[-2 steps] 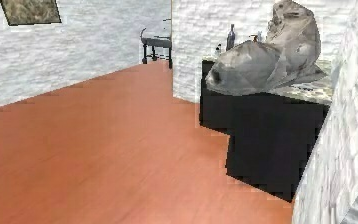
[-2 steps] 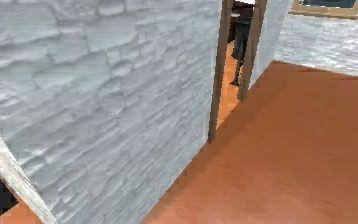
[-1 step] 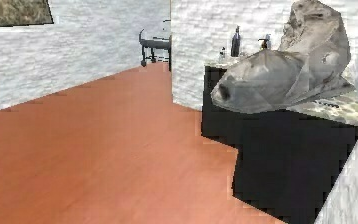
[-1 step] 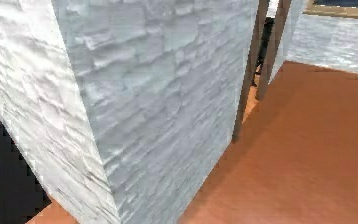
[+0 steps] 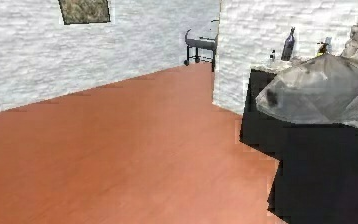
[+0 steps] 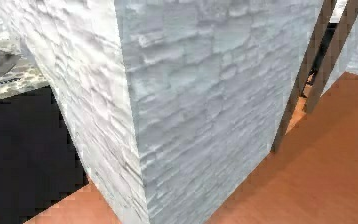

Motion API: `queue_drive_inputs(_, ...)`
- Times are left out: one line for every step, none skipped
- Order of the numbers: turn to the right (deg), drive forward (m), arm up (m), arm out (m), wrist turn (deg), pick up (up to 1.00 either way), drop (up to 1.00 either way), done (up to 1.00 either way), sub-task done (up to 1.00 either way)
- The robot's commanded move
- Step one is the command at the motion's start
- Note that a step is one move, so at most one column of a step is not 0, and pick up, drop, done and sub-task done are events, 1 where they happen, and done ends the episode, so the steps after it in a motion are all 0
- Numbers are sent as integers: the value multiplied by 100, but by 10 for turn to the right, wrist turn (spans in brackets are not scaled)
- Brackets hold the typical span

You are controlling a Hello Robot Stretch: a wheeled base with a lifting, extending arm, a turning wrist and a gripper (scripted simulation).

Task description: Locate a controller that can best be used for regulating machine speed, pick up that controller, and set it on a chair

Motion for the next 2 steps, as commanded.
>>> queue_drive_inputs(0, 100, 0, 0, 0, 0, 0, 0, 0)
queue_drive_inputs(0, 100, 0, 0, 0, 0, 0, 0, 0)
